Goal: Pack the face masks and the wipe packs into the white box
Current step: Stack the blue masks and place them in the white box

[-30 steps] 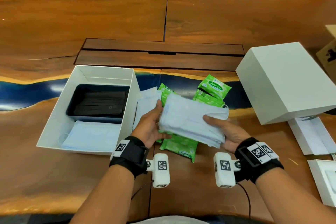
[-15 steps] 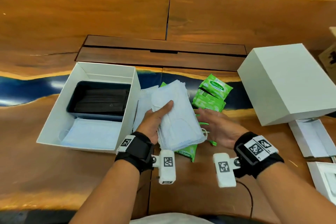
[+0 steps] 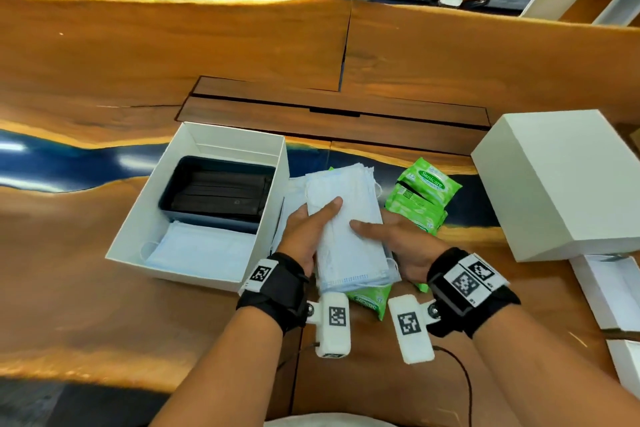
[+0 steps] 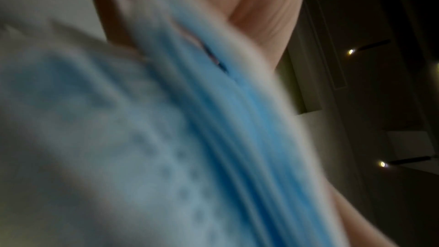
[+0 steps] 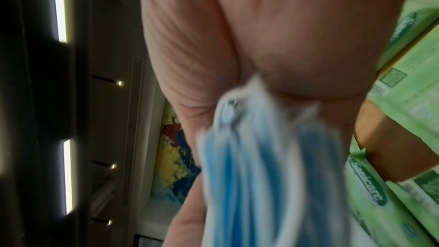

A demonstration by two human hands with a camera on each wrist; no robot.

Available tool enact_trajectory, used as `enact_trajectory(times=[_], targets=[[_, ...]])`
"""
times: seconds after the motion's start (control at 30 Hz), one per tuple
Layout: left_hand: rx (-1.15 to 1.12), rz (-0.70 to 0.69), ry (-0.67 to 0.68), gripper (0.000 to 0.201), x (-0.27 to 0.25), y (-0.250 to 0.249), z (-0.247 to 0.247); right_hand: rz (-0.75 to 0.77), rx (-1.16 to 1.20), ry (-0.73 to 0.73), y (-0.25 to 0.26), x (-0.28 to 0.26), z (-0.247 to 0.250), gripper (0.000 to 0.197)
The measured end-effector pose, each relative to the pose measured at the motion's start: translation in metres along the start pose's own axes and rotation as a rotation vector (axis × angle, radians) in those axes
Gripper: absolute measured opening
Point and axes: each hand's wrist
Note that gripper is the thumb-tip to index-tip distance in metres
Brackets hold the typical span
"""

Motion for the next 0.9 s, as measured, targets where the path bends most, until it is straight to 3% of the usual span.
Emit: enact_trajectory(times=[0.17,0.33,0.57,0.63,0.77,0.9], targets=[[-0.096,-0.116,-0.115,0.022,-0.009,-0.023,0.023,0.054,-0.015,-0.044,0.002,0.000,-0.004,0.040],[-0.095,-0.164,-0.191,0.030,-0.023,-0.048,0.057,0.222,-0.135,-0.164,0.005,0.015,-0.033,0.026],[-0.014,-0.235,-0.334,0.043,-0.038,-0.070,0.119,0.286,-0.363,-0.091,0.004,0.044,-0.077,0.023],[0.096,-0.233,-0.377,0.038,-0.042,-0.078,0.140,0.288,-0.482,-0.073,0.000,0.056,-0.088,0.024],[0.553,-0.177,-0.511,0.034,-0.044,-0.087,0.187,0.320,-0.776,-0.012,-0.009,0.085,-0.114,0.019],[0.969,-0.100,-0.518,0.034,-0.039,-0.088,0.222,0.338,-1.113,0.071,-0.018,0.108,-0.145,0.018]])
Point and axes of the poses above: each hand's wrist, its own x-axis towards the middle knuckle, its own z-axis out of the back of the hand, y = z × x, and after that the axes turned 9 degrees about x, right-handed
